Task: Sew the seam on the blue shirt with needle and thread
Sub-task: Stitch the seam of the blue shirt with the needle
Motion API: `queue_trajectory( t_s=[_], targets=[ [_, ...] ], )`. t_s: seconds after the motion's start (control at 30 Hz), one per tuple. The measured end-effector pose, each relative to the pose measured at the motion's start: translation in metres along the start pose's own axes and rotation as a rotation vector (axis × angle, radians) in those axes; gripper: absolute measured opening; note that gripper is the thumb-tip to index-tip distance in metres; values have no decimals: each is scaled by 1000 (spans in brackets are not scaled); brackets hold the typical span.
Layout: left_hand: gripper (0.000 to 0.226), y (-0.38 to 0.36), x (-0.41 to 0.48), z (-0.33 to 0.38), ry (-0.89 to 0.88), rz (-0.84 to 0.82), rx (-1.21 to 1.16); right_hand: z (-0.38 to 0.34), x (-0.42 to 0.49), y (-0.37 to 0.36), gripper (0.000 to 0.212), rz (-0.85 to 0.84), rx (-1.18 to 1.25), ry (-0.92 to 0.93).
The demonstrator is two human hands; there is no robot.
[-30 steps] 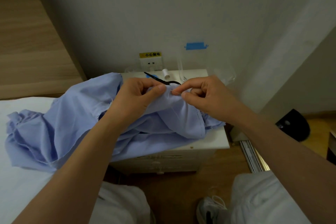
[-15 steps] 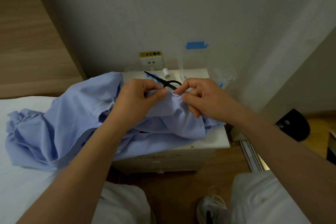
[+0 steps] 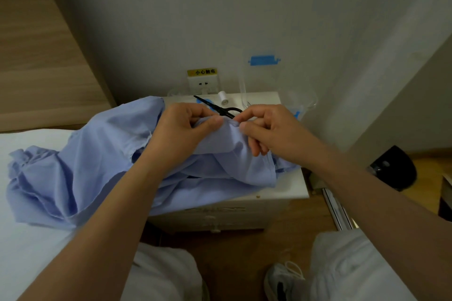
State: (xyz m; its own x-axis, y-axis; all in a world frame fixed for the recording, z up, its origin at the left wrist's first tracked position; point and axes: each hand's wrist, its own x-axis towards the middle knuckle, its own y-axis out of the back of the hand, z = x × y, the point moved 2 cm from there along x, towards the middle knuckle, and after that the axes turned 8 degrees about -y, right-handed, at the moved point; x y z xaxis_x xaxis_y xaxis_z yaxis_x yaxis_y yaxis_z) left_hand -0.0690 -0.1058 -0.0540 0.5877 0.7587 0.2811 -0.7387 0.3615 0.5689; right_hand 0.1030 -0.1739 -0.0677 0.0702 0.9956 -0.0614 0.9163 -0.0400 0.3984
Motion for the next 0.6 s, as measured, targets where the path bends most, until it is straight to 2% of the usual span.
queue_trajectory(
  t_s=[0.17,0.6],
  targets=[
    [12,1,0,-1,37,-22,-46,-1,0,4,17,-30,51,-18],
    [22,3,-1,7,64,-181,-276,-2,-1,7,18,-88,192,-21]
  ],
)
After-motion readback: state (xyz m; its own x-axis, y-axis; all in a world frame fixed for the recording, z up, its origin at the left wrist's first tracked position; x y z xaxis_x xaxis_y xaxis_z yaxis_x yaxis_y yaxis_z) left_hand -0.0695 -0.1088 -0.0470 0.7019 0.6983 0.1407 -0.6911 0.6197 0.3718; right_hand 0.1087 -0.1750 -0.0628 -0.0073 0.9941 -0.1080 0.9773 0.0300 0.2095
